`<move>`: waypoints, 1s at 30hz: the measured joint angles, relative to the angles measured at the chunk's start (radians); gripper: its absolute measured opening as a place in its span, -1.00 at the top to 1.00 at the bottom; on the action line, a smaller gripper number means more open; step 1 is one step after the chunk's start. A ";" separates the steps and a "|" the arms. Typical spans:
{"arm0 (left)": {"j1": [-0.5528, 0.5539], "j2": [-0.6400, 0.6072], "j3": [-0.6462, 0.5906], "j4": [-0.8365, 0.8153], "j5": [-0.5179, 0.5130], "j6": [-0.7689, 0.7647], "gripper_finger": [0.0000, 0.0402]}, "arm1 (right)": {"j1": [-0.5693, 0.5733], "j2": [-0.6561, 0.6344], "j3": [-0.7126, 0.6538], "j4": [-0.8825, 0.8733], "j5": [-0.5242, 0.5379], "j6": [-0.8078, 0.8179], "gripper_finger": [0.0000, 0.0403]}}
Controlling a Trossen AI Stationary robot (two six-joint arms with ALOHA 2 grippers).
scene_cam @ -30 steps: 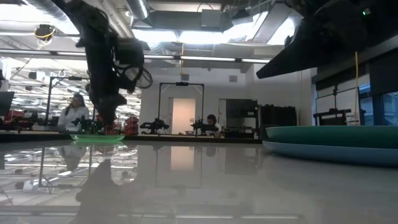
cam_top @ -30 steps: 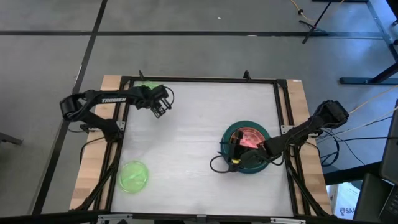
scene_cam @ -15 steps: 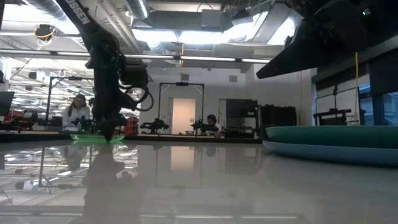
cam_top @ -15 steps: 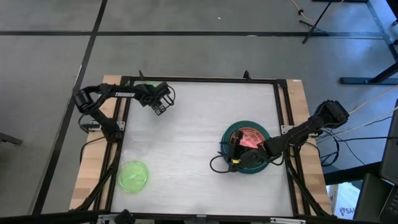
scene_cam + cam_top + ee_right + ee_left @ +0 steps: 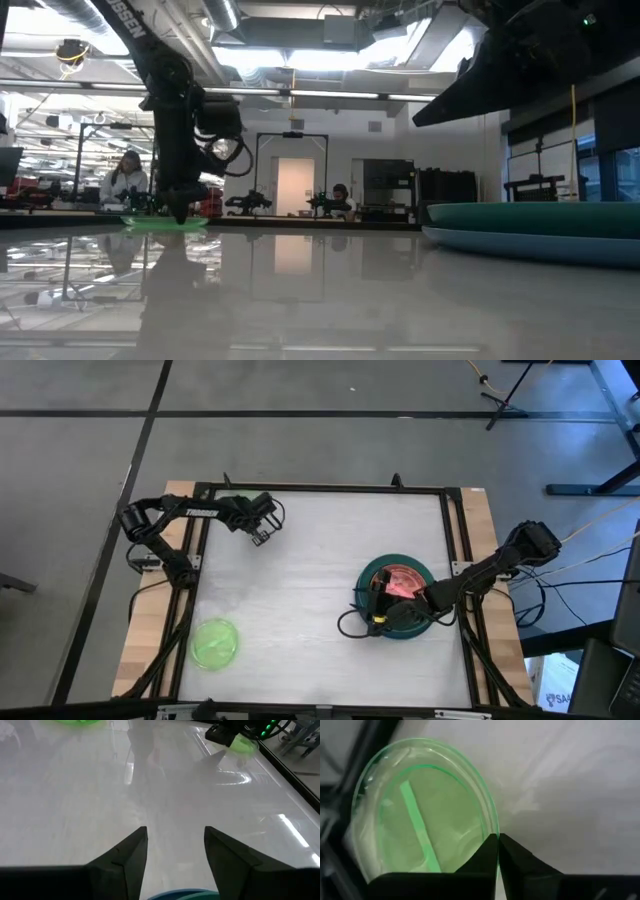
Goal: Stack plastic plates
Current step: Stack the light green plate on top of the pink plate
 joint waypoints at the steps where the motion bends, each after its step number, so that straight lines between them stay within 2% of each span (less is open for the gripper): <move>1: -0.023 0.000 0.000 0.002 0.012 0.003 0.97 | 0.000 0.000 0.000 0.000 0.000 -0.008 0.06; 5: -0.139 0.000 0.000 0.011 0.021 -0.013 0.99 | -0.011 0.000 0.000 0.000 0.001 -0.027 0.03; 11: -0.365 0.000 0.000 0.016 0.031 0.001 0.99 | -0.035 0.000 0.000 -0.005 -0.012 -0.028 -0.17; 16: -0.555 0.000 0.000 0.074 0.089 0.095 0.99 | -0.061 0.001 0.000 0.001 -0.060 -0.048 -0.26; 23: -0.739 0.000 0.000 0.262 0.234 0.241 0.99 | -0.136 0.045 0.001 0.045 -0.169 -0.109 -0.20; 30: -0.807 0.000 0.000 0.359 0.293 0.318 0.99 | -0.199 0.196 0.025 0.221 -0.319 -0.283 -0.05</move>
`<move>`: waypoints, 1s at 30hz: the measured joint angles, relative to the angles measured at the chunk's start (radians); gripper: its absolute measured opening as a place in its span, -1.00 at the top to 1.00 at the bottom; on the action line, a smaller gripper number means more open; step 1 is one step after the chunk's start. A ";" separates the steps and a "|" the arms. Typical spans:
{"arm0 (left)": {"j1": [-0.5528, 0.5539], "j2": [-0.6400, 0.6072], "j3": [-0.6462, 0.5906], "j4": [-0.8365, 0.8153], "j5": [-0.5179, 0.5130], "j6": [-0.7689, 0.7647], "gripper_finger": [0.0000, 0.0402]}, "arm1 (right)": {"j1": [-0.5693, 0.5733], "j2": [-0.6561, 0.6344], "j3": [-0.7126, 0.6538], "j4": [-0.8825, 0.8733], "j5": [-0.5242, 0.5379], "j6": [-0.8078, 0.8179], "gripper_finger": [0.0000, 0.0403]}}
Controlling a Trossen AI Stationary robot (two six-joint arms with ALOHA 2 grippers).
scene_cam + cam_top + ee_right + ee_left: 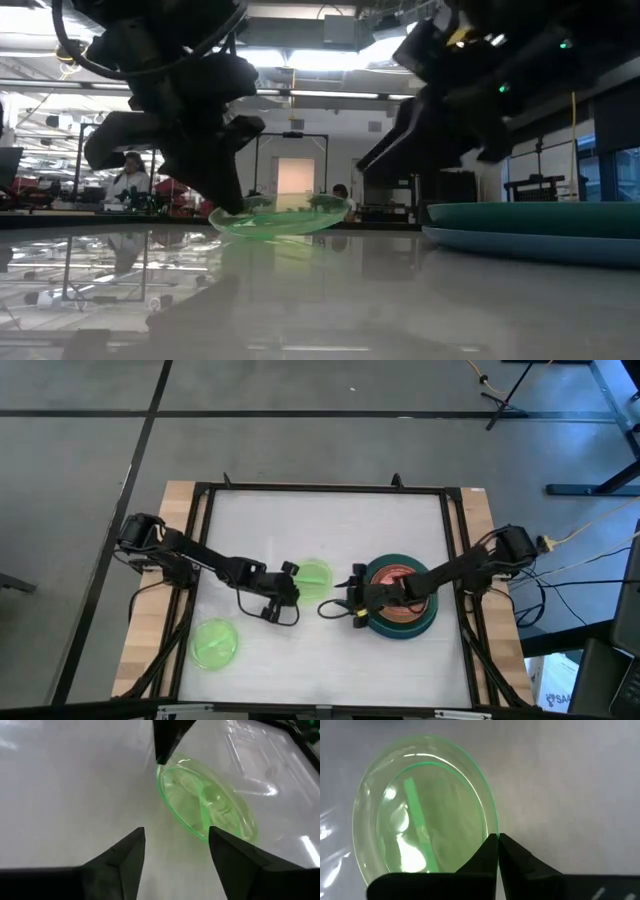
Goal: Stack plastic plates
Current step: Stack the light green plate on top of the pink plate
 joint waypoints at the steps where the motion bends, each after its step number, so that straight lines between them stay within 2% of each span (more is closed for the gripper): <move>1: -0.003 0.000 0.000 0.006 0.000 0.000 0.99 | 0.000 0.020 0.016 -0.003 -0.001 -0.032 -0.02; 5: -0.011 0.000 0.000 0.007 0.000 0.001 0.99 | 0.004 0.094 0.082 -0.010 -0.033 -0.188 0.09; 8: -0.013 0.000 0.000 0.007 0.000 0.001 0.99 | 0.001 0.131 0.123 -0.012 -0.074 -0.233 0.17; 13: -0.017 0.000 0.000 0.007 -0.001 -0.001 0.99 | -0.018 0.158 0.160 -0.012 -0.048 -0.290 0.34; 19: -0.029 0.000 0.001 0.033 0.000 -0.001 0.99 | -0.053 0.163 0.160 -0.047 -0.118 -0.286 0.49; 25: -0.030 0.000 0.001 0.049 0.000 -0.001 0.99 | -0.058 0.163 0.160 -0.048 -0.113 -0.292 0.57; 30: -0.030 0.000 0.001 0.049 0.006 -0.055 0.99 | -0.056 0.163 0.161 -0.048 -0.131 -0.295 0.74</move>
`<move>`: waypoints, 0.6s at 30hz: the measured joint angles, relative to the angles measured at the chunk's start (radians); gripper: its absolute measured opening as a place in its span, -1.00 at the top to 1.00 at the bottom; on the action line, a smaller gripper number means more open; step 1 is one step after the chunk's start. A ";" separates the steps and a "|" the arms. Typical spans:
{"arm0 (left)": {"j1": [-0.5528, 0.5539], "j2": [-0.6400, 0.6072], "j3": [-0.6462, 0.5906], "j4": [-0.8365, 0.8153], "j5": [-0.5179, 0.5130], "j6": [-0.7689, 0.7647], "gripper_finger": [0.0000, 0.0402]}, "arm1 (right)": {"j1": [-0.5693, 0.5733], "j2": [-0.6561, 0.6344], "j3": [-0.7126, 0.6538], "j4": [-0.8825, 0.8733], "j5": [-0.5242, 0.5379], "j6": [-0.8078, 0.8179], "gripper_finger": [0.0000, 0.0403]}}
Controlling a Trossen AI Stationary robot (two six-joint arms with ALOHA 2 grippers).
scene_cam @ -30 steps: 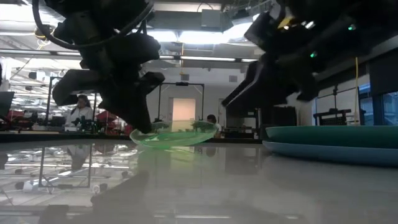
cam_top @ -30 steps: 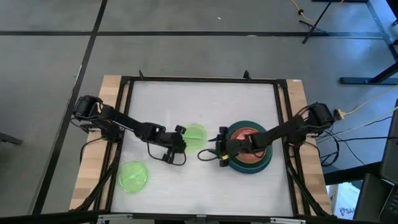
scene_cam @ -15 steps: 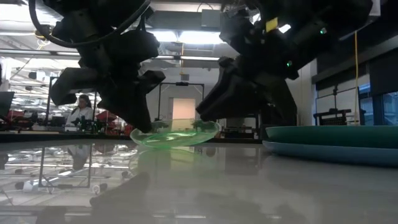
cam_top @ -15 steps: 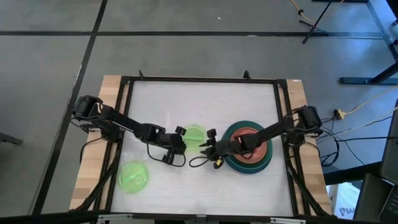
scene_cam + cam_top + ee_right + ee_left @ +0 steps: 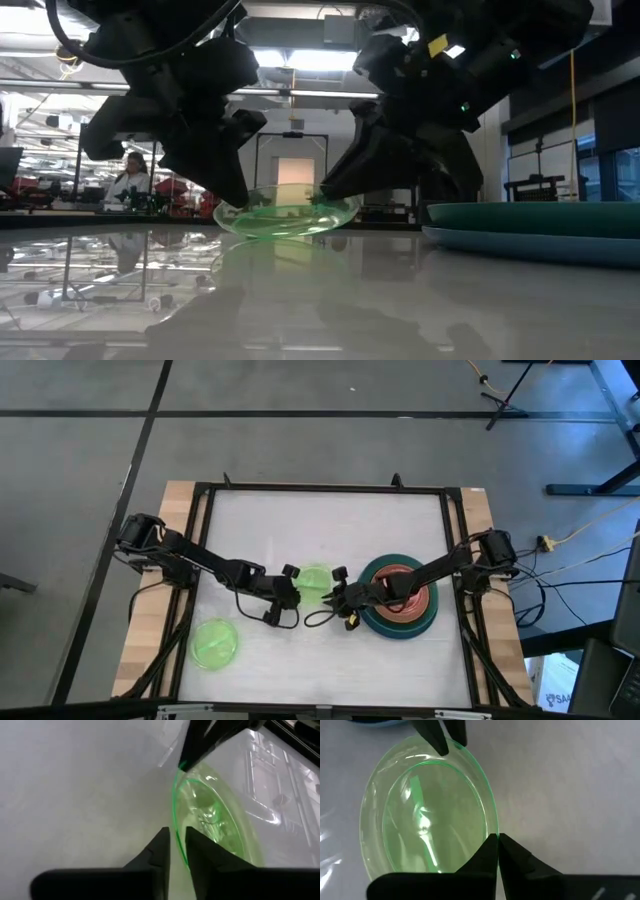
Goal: Stack plastic plates
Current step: Stack the light green plate on top of the pink plate
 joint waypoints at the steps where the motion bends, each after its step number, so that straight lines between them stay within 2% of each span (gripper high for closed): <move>1: 0.000 0.000 0.000 0.000 0.012 -0.007 0.99 | -0.001 0.000 0.000 -0.002 0.002 -0.001 0.78; 6: 0.001 0.000 0.000 0.004 0.035 -0.044 0.99 | -0.014 0.000 0.000 -0.017 0.013 -0.007 0.98; 15: 0.002 0.000 0.000 0.004 0.009 -0.051 0.98 | -0.012 -0.002 0.048 -0.097 0.054 -0.056 0.99; 18: 0.002 0.000 0.000 0.003 -0.035 -0.051 0.89 | -0.012 -0.002 0.072 -0.144 0.089 -0.056 0.98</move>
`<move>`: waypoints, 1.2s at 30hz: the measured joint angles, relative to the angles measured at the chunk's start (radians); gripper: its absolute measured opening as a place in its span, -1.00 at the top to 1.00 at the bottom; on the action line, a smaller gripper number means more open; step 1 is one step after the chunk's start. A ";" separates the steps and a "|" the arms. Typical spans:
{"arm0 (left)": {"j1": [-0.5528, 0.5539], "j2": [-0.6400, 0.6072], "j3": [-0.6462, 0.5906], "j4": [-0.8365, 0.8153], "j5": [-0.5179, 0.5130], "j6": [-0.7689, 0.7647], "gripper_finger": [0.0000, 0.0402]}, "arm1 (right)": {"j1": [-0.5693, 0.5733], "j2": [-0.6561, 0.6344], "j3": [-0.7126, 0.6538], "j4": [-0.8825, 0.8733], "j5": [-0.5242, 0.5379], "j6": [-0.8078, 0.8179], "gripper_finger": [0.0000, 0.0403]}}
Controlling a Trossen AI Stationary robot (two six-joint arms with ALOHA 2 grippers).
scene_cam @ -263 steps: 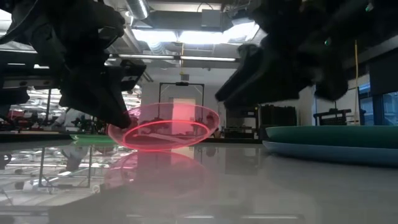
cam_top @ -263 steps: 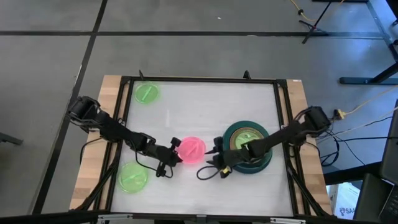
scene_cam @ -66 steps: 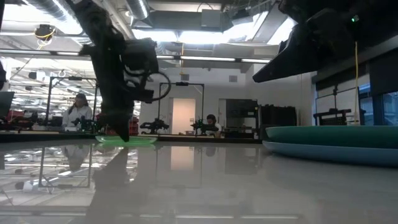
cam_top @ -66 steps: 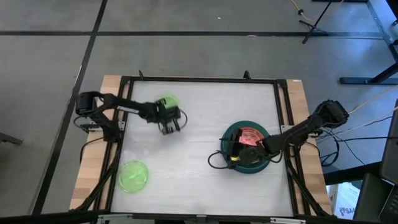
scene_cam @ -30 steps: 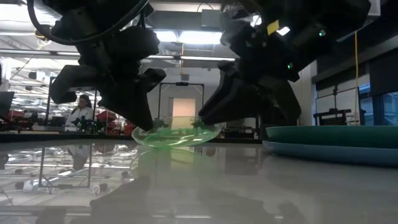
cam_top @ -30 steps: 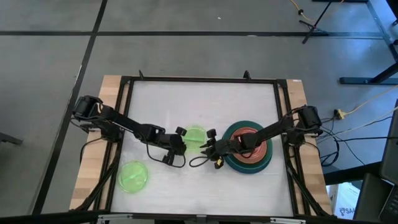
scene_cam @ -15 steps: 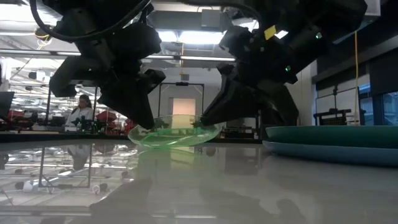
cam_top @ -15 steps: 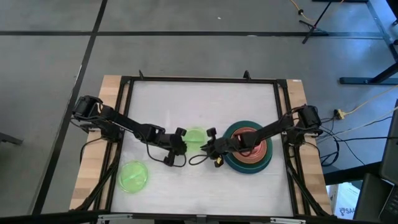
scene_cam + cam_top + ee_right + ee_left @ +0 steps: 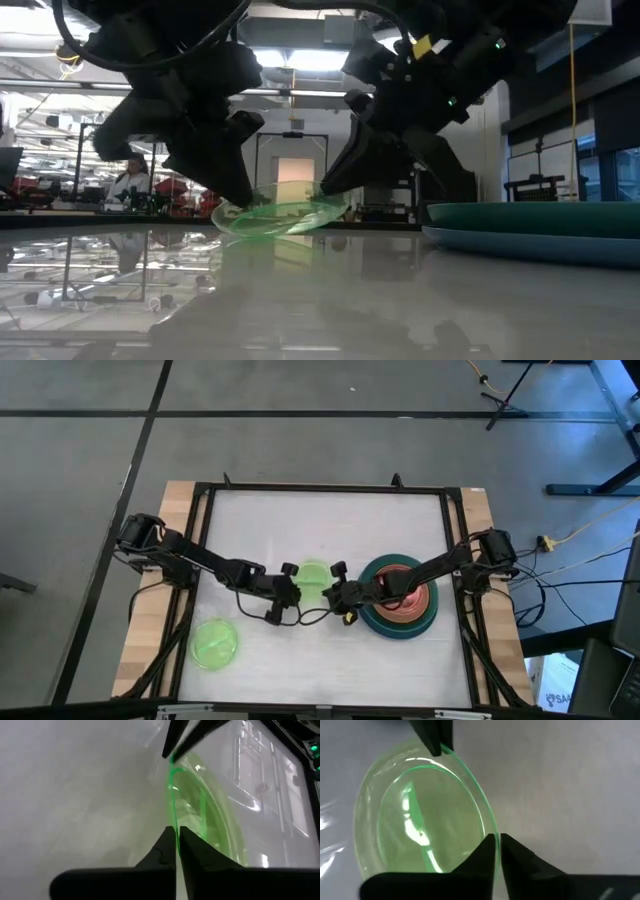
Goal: Stack plastic plates
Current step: Stack the light green plate on top of the pink plate
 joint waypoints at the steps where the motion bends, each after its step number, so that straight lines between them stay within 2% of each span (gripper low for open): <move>1: 0.000 0.000 0.000 0.002 -0.010 0.000 0.84 | 0.000 0.000 0.008 -0.011 0.004 0.000 0.99; 5: 0.000 -0.001 0.000 0.000 -0.014 -0.026 0.56 | 0.001 0.000 0.029 -0.037 0.018 0.001 0.99; 10: -0.002 -0.052 0.027 -0.092 -0.020 -0.042 0.28 | 0.039 -0.040 0.049 -0.116 0.130 -0.005 0.99; 15: -0.009 -0.124 0.075 -0.264 -0.055 -0.126 0.15 | 0.104 -0.129 0.048 -0.252 0.235 0.043 1.00; 18: -0.021 -0.156 0.076 -0.297 -0.072 -0.161 0.13 | 0.147 -0.199 0.048 -0.367 0.277 0.125 1.00; 23: -0.048 -0.172 0.076 -0.322 -0.182 -0.188 0.12 | 0.234 -0.336 0.048 -0.607 0.284 0.373 0.99; 30: -0.063 -0.171 0.076 -0.316 -0.185 -0.195 0.12 | 0.356 -0.483 0.048 -0.918 0.158 0.850 0.99; 33: -0.063 -0.171 0.076 -0.308 -0.182 -0.219 0.12 | 0.396 -0.492 0.048 -0.997 0.136 1.004 0.99; 36: -0.063 -0.171 0.076 -0.298 -0.182 -0.237 0.12 | 0.423 -0.488 0.025 -1.001 0.118 1.103 0.99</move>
